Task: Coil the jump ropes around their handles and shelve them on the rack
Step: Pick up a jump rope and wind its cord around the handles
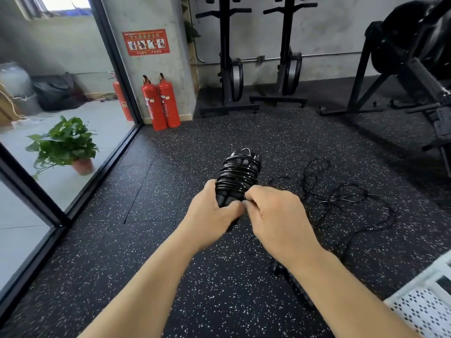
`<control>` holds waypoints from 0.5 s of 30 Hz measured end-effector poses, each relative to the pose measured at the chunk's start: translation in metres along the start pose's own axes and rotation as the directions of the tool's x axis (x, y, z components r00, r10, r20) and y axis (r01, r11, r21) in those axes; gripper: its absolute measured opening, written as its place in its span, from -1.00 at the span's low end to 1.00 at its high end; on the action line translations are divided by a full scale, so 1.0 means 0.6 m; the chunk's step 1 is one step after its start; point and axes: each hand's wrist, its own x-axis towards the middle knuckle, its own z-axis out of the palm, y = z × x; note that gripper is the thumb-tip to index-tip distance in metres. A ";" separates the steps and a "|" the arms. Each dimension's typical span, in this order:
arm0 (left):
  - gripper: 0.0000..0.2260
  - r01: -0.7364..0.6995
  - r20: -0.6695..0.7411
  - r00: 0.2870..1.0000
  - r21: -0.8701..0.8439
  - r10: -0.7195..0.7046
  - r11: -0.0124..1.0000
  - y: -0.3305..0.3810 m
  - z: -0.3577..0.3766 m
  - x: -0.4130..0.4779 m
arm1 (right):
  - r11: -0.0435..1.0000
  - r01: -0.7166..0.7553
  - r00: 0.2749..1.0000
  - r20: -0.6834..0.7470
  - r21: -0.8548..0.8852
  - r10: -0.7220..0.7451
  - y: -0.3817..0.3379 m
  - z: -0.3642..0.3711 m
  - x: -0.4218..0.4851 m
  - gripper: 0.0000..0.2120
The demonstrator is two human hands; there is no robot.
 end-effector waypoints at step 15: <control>-0.71 0.046 0.067 0.998 -0.408 -0.020 0.912 0.006 -0.013 -0.008 | 0.861 -0.237 0.971 0.092 0.449 0.219 -0.023 -0.014 0.000 -0.83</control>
